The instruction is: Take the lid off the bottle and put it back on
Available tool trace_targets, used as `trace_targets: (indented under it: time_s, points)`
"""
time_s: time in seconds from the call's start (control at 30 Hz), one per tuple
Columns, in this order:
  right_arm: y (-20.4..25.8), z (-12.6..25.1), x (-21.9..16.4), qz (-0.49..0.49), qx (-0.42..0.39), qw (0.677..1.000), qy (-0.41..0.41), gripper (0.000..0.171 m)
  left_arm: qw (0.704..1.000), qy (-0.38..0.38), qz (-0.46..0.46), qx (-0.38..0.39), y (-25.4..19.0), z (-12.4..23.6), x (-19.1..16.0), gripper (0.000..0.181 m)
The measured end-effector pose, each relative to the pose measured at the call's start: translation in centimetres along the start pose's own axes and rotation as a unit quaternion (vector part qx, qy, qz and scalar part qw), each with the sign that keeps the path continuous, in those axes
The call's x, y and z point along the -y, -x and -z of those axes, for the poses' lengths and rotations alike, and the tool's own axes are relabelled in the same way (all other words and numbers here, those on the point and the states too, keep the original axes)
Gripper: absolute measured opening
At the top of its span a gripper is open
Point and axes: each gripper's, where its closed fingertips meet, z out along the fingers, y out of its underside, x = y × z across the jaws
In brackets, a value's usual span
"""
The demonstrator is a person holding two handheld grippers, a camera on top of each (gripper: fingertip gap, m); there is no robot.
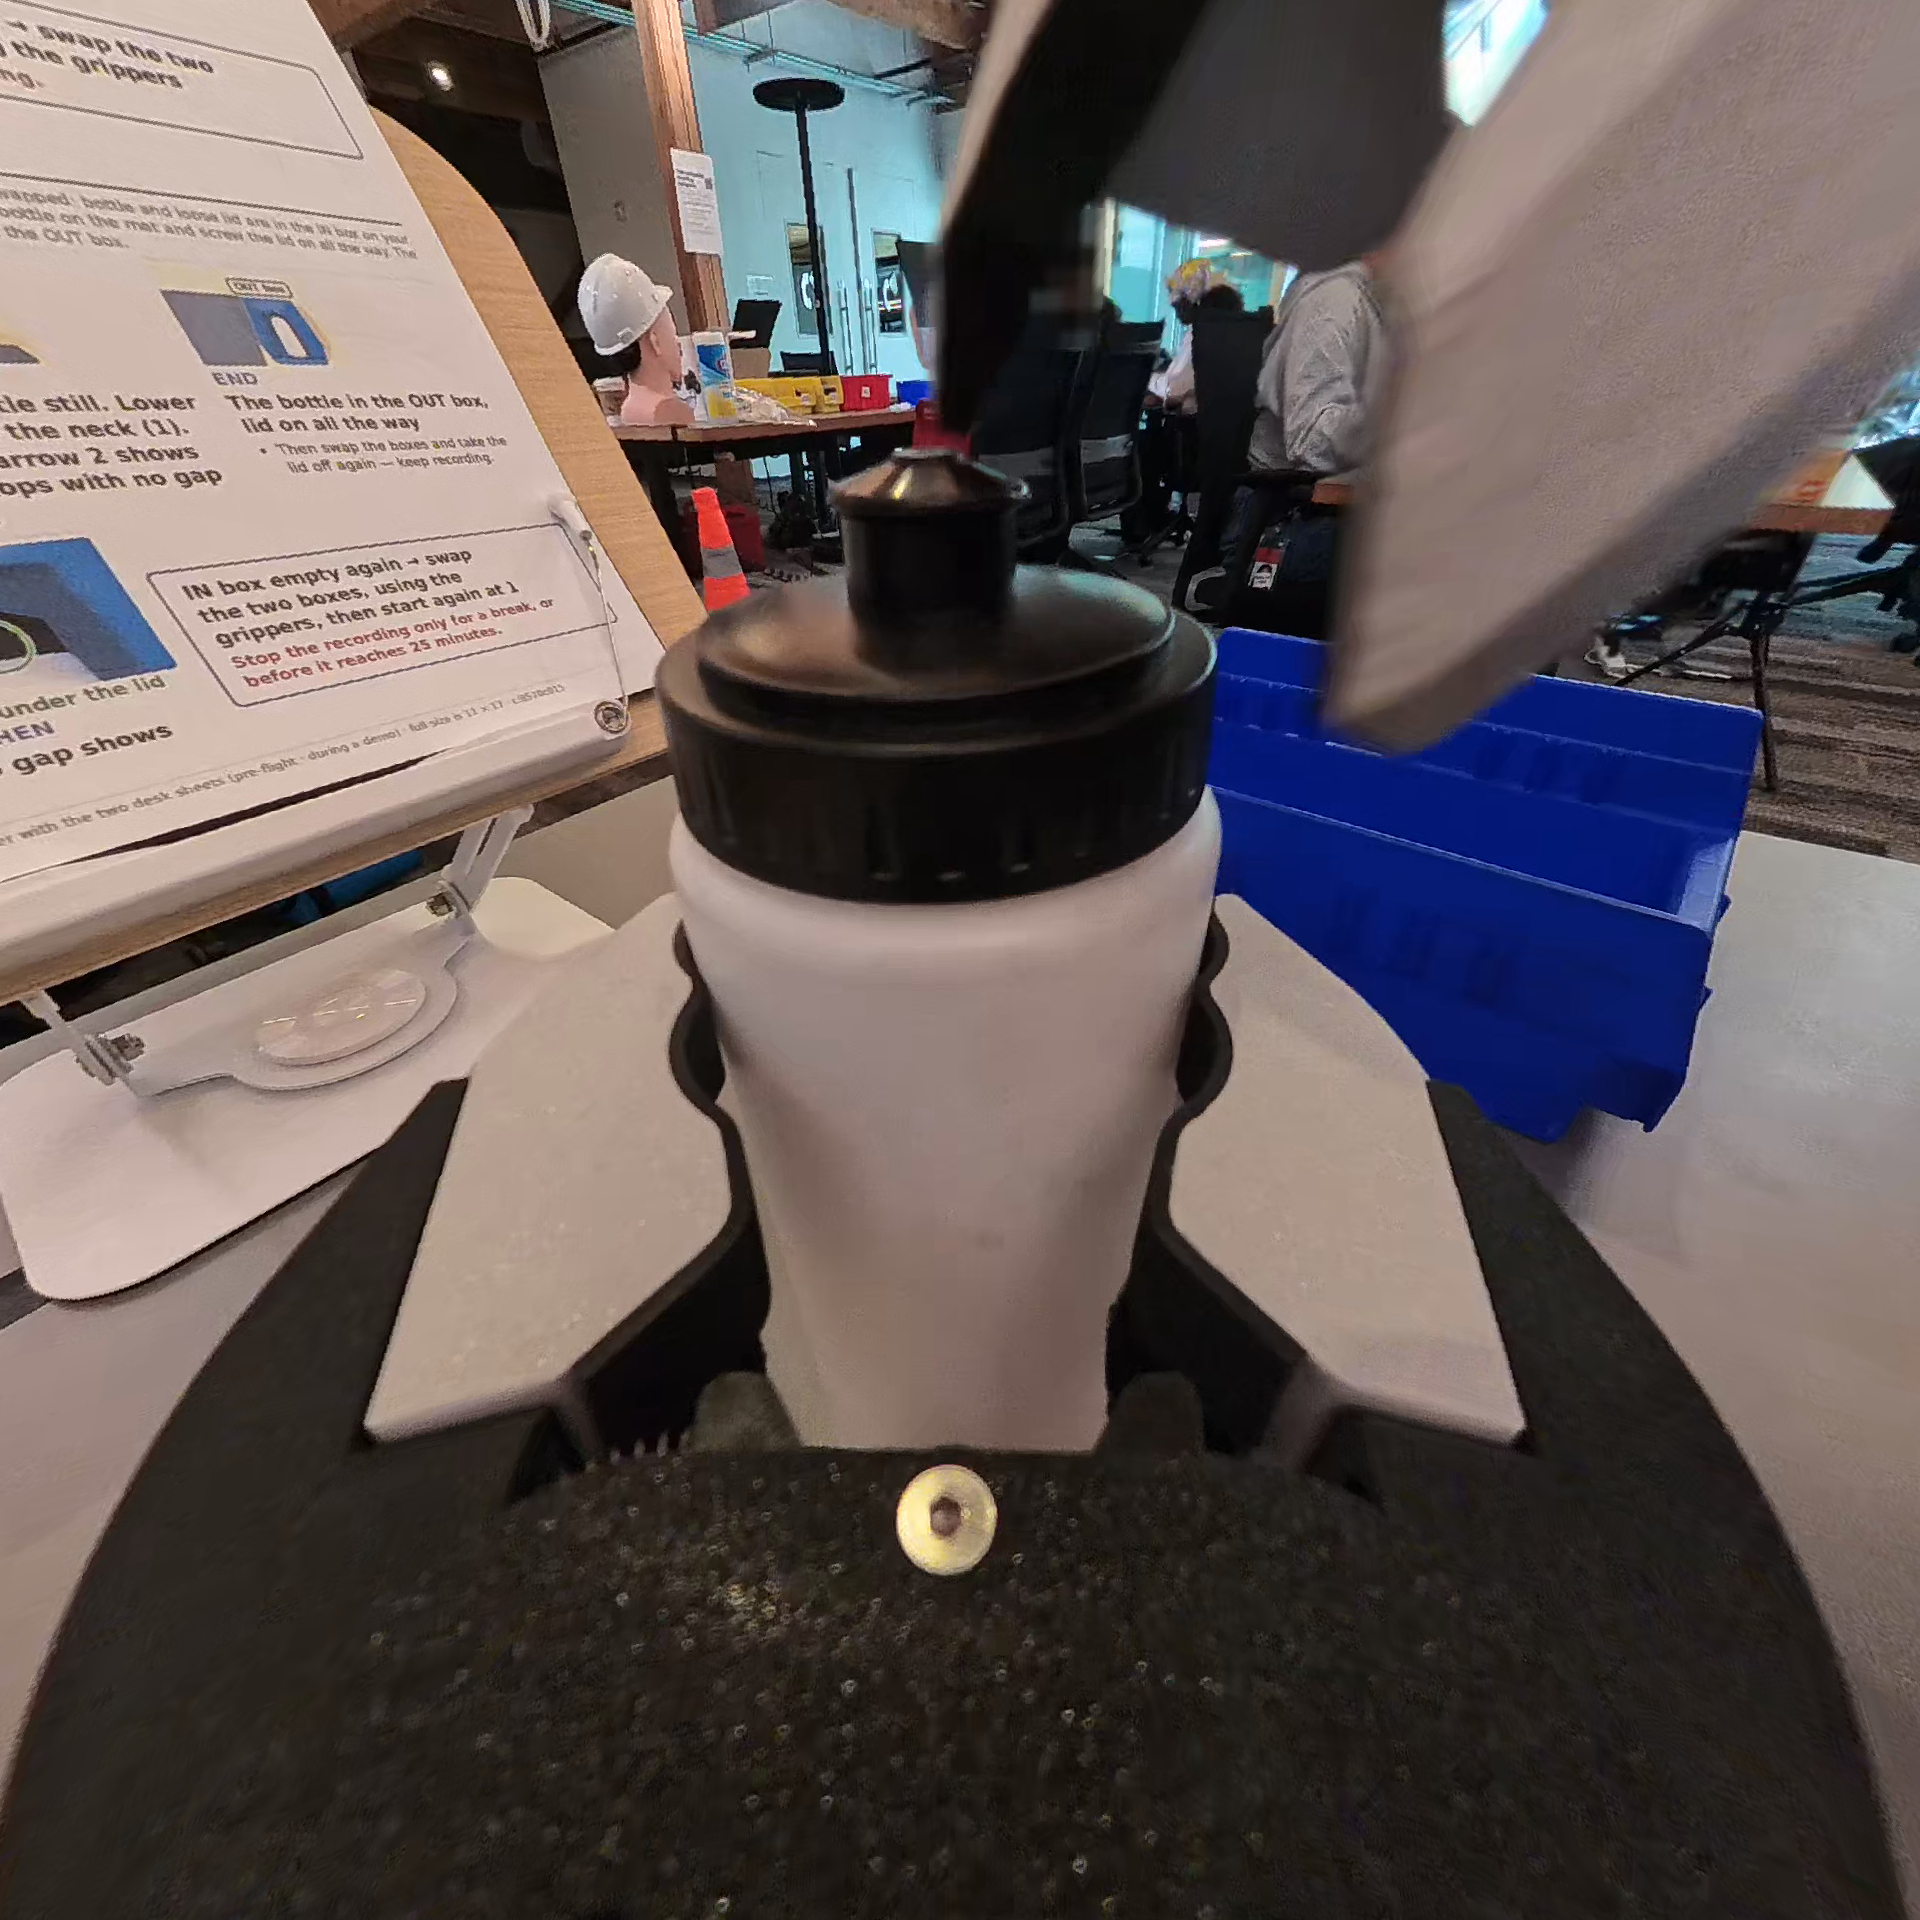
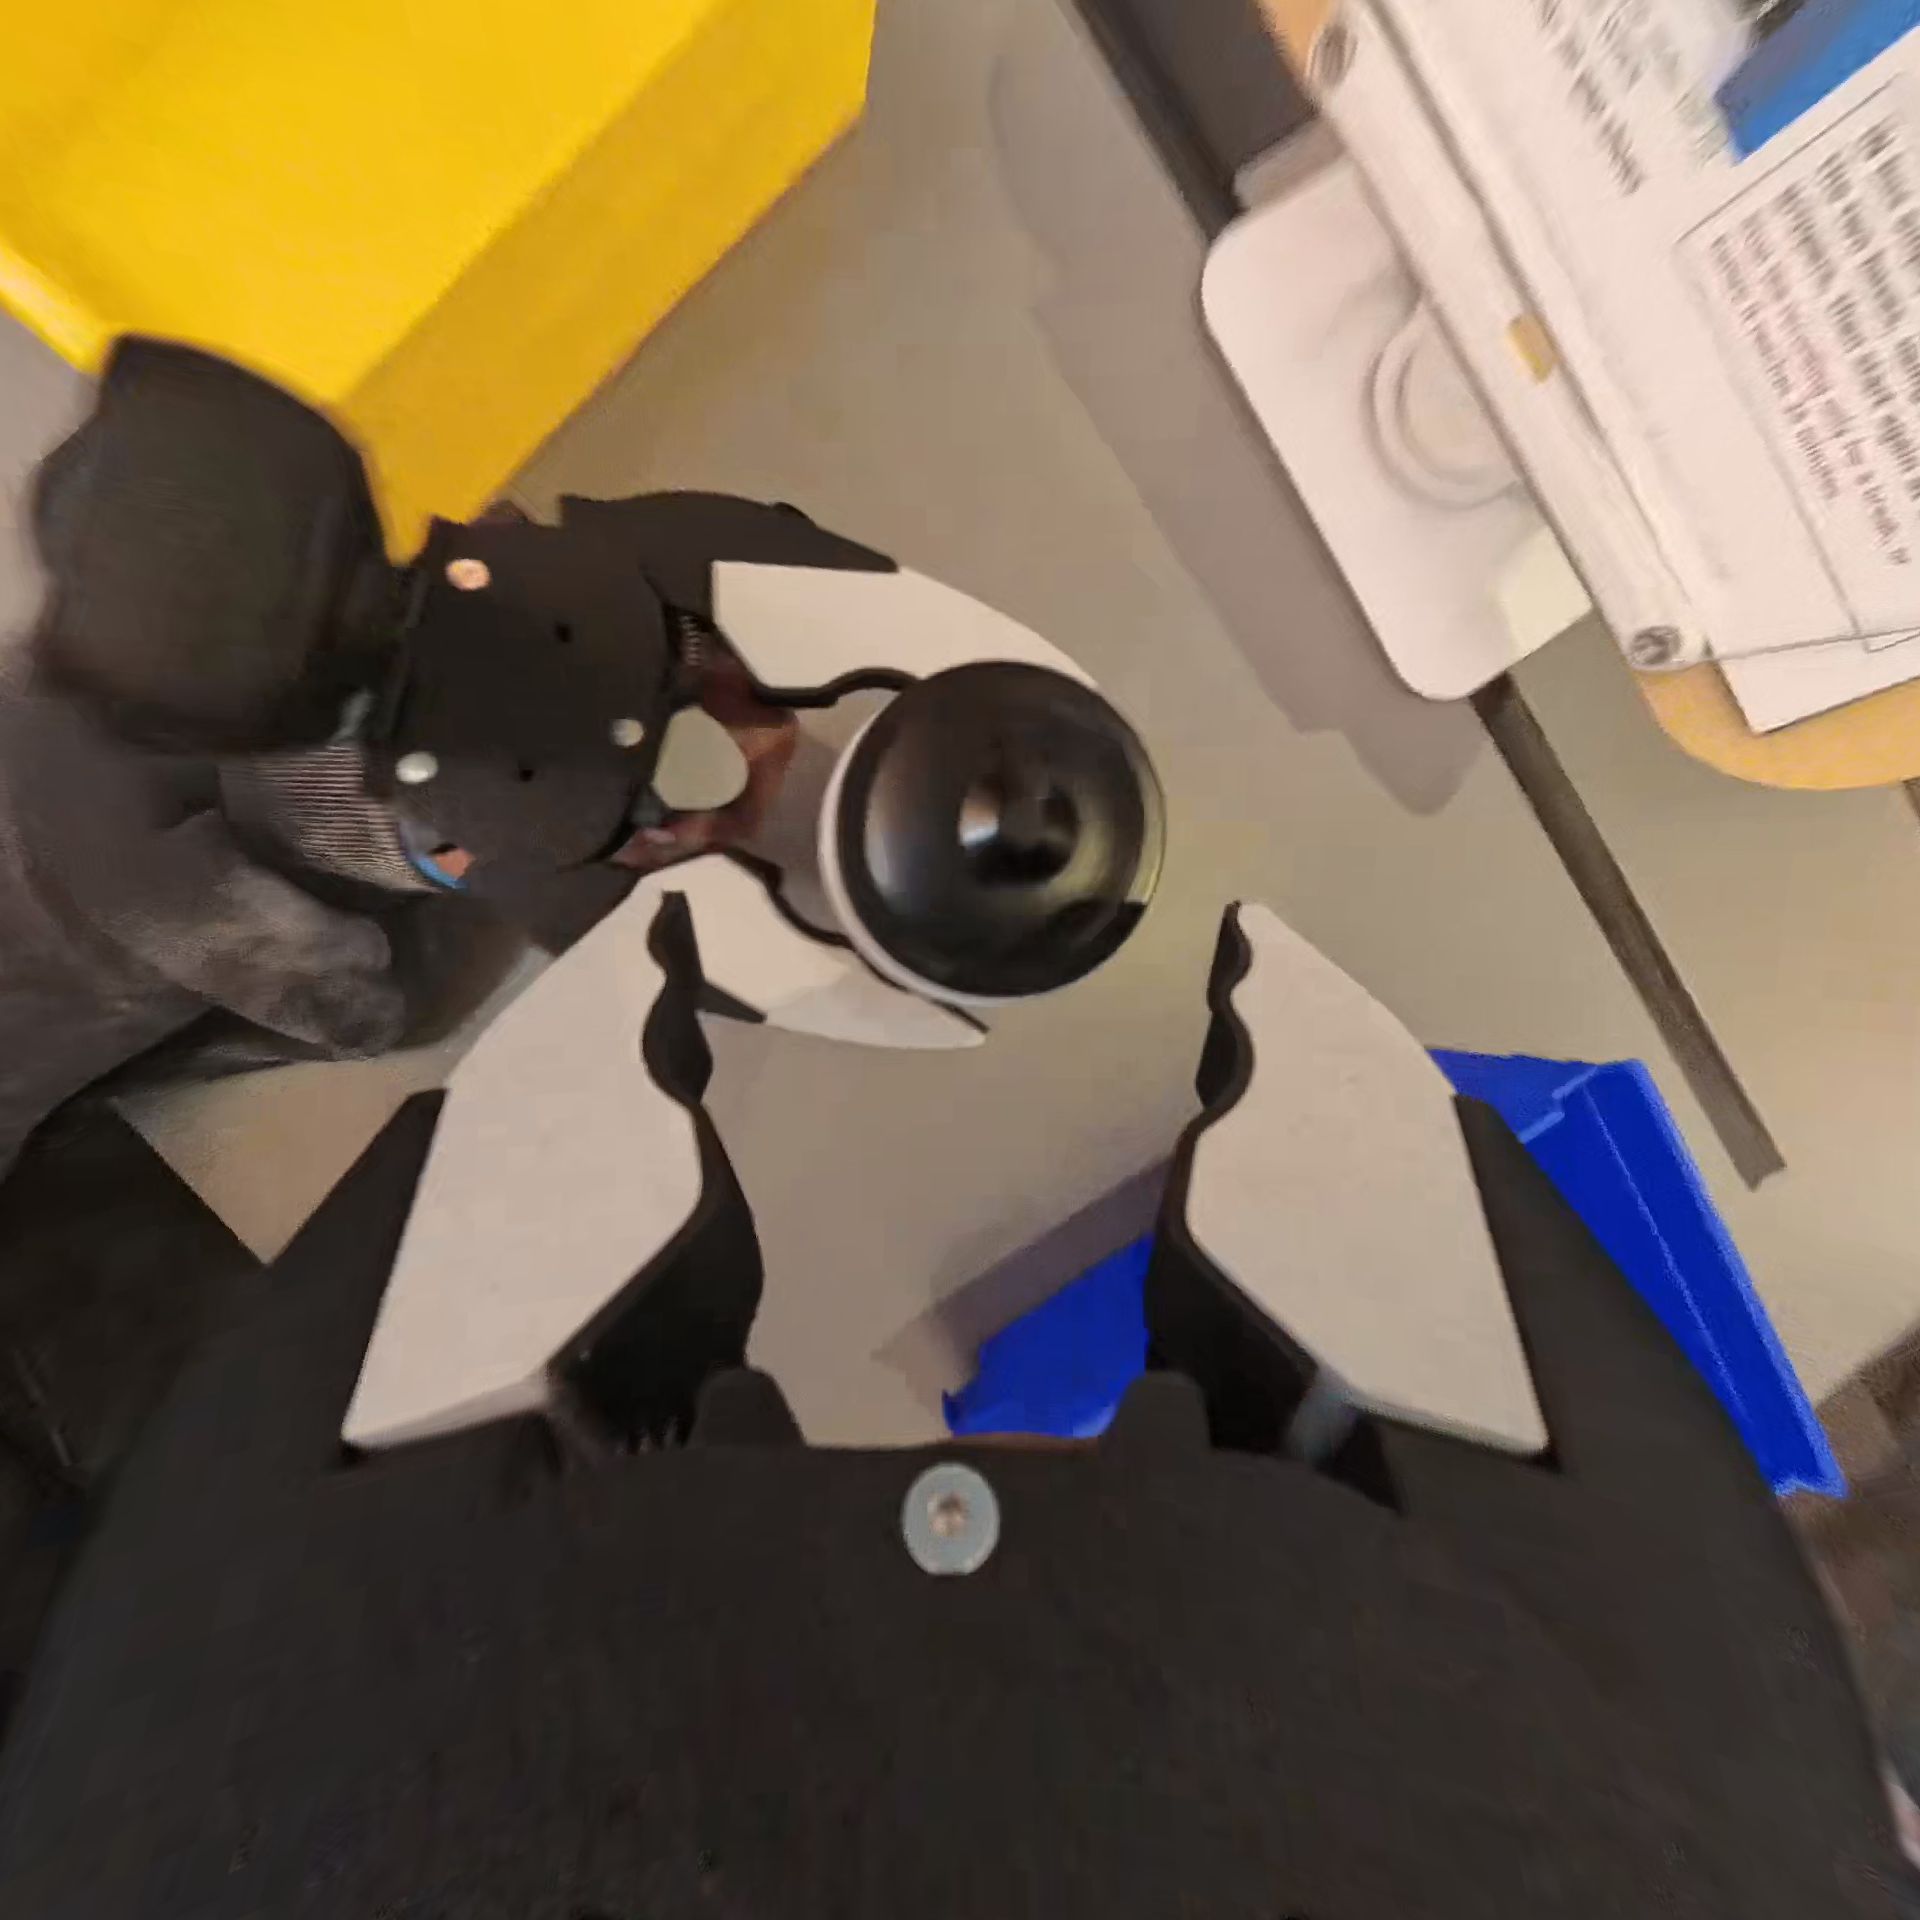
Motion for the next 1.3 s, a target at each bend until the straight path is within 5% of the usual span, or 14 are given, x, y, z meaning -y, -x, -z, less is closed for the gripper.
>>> trace_targets:
  time_s: [0.37, 0.83, 0.9, 0.93, 1.03, 1.13, 1.3]
  points:
    - [-1.0, -3.5, 0.7, -0.025, -0.003, 0.990, 0.142, 0.069, 1.000, 0.005, -0.003, 0.001, 0.1, -0.1, 0.0, 0.087]
    - [-0.5, -3.6, 1.4, 0.123, 0.020, 0.982, 0.143, 0.060, 1.000, -0.008, 0.004, -0.016, 0.1, -0.1, 0.0, 0.086]
    - [0.0, -3.3, 2.2, 0.192, 0.020, 0.972, 0.134, 0.046, 0.999, -0.008, 0.001, -0.038, -0.8, -0.2, 0.0, 0.087]
    - [0.7, -3.3, 2.6, 0.209, 0.029, 0.970, 0.119, 0.000, 0.999, -0.007, -0.001, -0.036, -1.3, -0.4, 0.0, 0.087]
    - [0.8, -3.7, 1.6, 0.222, 0.021, 0.961, 0.163, 0.000, 1.000, -0.006, -0.006, -0.025, -1.3, -0.4, 0.0, 0.087]
    - [2.6, -1.0, 3.4, 0.167, 0.115, 0.974, 0.105, 0.016, 1.000, -0.015, 0.003, -0.023, -0.9, -0.2, 0.1, 0.087]
    - [0.7, 0.7, 2.4, 0.199, 0.100, 0.974, 0.051, 0.042, 1.000, -0.009, 0.000, -0.023, -0.9, -0.3, 0.1, 0.087]
